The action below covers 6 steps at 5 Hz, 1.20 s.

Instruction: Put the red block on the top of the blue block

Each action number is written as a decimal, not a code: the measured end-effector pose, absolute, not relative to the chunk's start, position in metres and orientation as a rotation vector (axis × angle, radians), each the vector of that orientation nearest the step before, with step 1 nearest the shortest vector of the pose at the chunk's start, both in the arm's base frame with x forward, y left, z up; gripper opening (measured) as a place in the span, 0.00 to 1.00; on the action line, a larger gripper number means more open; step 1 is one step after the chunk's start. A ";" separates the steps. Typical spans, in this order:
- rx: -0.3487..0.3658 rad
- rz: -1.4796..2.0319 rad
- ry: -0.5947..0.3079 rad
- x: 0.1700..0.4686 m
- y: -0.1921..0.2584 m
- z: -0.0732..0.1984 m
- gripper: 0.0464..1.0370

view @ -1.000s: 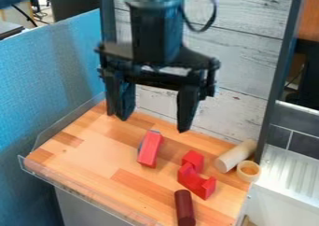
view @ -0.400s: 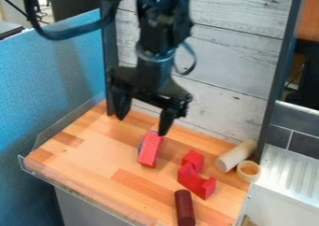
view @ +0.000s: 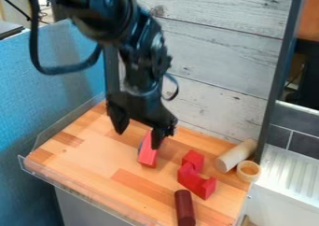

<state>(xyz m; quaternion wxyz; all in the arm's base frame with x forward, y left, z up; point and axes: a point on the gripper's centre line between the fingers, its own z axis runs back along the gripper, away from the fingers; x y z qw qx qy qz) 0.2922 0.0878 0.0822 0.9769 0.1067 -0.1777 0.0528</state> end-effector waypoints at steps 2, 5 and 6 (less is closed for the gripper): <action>0.207 0.144 -0.366 0.318 0.093 0.042 0.96; 0.214 0.203 -0.340 0.364 0.109 0.006 0.96; 0.222 0.221 -0.335 0.362 0.119 0.007 0.96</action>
